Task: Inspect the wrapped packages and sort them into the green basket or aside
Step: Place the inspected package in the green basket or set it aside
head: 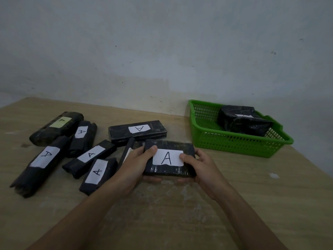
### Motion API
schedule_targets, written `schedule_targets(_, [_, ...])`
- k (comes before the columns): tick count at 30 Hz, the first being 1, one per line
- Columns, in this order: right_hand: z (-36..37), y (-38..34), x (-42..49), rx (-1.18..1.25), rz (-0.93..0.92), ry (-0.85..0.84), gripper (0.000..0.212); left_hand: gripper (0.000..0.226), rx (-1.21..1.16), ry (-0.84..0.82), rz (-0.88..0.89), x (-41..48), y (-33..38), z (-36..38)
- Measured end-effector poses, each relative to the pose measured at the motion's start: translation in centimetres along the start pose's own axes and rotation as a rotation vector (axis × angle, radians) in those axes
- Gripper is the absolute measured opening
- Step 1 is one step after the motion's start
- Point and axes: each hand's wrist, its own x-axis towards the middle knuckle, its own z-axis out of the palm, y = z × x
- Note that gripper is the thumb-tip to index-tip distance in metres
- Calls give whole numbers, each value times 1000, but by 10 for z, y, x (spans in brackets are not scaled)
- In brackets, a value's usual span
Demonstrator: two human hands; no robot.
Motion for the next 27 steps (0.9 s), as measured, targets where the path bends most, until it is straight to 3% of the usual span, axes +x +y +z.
schedule_targets(11, [-3,1,0,-50,-42,-38,31,18,33,-16,23,2,-6,0])
schedule_targets(15, [-6,1,-1,-48,-62,-119,40,8,180,-6,126,1,-4,-4])
schedule_targets(21, [-10,0,0,-109,-124,-119,44,16,214,-37,201,-3,-2,-2])
schedule_targets(25, [-9,1,1,-175,-267,-85,40,10,158,-23,171,-4,0,-1])
schedule_targets(27, [-7,2,0,-222,-318,-64,29,22,75,-36,108,-4,0,-1])
